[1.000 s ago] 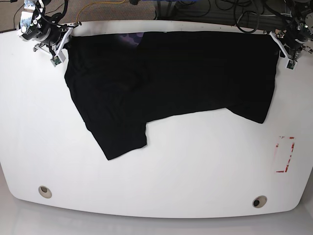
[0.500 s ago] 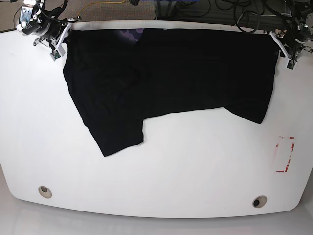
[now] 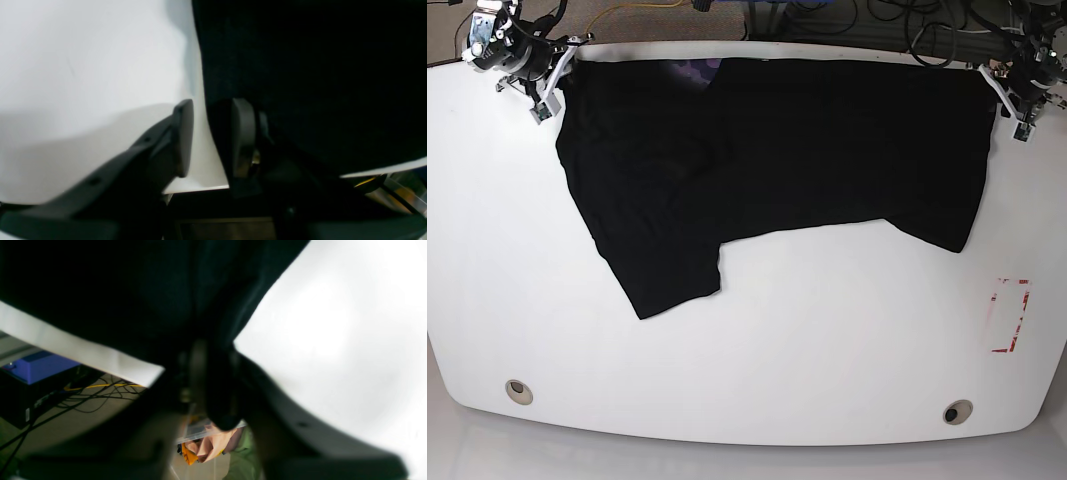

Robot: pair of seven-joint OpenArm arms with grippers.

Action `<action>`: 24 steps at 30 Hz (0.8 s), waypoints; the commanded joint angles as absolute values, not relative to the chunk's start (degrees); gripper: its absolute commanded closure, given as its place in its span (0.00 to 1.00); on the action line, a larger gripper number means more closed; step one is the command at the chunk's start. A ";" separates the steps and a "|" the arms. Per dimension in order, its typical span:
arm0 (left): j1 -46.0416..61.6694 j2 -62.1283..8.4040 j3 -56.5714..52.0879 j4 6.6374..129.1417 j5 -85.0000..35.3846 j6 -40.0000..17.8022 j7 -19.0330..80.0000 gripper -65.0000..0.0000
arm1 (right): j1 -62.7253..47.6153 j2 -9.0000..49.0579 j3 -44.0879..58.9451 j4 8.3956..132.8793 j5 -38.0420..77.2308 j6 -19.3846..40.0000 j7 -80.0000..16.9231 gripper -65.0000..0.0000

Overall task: Layout the t-shirt on the table in an organized manner, then fold the t-shirt properly
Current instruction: 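Grasp the shirt edge with both grippers and pull it taut, then release the edge and move both grippers to the shirt's hem side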

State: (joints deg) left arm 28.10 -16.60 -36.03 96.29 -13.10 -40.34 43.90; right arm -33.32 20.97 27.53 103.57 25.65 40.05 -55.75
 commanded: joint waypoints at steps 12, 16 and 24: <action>28.26 -17.36 -36.70 103.34 -13.49 -40.00 43.38 0.29 | -34.68 21.41 28.18 111.96 25.45 40.00 -57.10 0.31; 27.91 -17.54 -36.88 104.92 -13.58 -40.00 45.05 0.28 | -32.84 21.41 28.70 112.84 25.71 40.00 -59.65 0.32; 23.52 -17.45 -40.84 107.74 -16.31 -40.00 46.81 0.28 | -26.86 21.32 30.55 113.01 25.80 40.00 -60.53 0.32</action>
State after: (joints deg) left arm 25.23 -16.51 -40.40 106.67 -14.83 -40.27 47.66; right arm -28.64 20.62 30.48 112.05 25.06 39.88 -61.19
